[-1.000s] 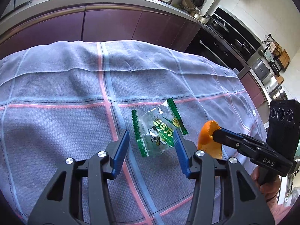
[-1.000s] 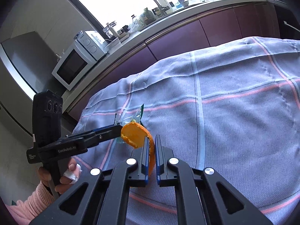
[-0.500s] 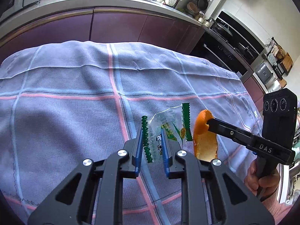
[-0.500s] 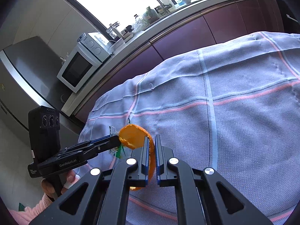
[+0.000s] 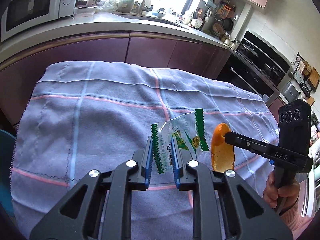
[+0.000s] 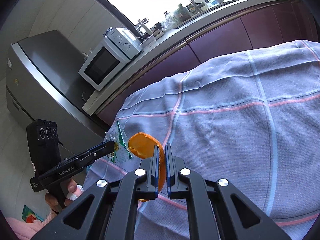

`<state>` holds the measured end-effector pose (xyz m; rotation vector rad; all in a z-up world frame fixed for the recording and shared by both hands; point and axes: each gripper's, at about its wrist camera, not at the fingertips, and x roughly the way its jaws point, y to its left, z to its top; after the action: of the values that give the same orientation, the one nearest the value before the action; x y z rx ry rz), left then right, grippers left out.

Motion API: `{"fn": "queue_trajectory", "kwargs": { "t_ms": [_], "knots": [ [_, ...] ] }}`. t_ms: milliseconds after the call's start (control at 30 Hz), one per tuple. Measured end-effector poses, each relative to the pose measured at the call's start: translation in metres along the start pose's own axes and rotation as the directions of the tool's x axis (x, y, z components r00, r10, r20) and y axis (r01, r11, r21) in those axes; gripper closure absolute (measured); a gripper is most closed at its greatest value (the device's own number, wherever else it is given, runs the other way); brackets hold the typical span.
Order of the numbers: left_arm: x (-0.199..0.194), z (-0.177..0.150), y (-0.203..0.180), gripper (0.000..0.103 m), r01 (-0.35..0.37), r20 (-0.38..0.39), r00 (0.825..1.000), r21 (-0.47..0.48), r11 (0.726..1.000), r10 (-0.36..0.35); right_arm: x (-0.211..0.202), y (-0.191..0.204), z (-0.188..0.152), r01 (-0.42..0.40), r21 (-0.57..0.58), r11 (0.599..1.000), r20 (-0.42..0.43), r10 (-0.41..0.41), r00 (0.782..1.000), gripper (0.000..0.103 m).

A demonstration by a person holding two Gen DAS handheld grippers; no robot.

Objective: Collect trash
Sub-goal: 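Carry the wrapper and orange peel to the teal wastebasket with both tools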

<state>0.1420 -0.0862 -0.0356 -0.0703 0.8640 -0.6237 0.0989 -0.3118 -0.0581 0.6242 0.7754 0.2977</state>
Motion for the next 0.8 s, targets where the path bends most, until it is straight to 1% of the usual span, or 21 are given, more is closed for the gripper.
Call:
{"fn": "queue_trajectory", "kwargs": {
  "t_ms": [367,667,800],
  "knots": [
    [-0.048,-0.032,0.047,0.085,-0.066,0.037,0.997,-0.068,0.995,0.069,0.031,0.045,-0.014,-0.064,-0.046,0.997,-0.055,0.062,0.997,0.098],
    [-0.082,-0.045,0.077,0.085,-0.111,0.072,0.990,-0.116,0.987,0.119,0.054,0.078,-0.021,-0.102,-0.086,0.991,-0.097,0.094,0.991,0.098],
    [-0.094,-0.048,0.087,0.085,-0.119,0.084,0.988,-0.131,0.984,0.130,0.064,0.092,-0.023,-0.119,-0.102,0.988,-0.117,0.106,0.987,0.098]
  ]
}}
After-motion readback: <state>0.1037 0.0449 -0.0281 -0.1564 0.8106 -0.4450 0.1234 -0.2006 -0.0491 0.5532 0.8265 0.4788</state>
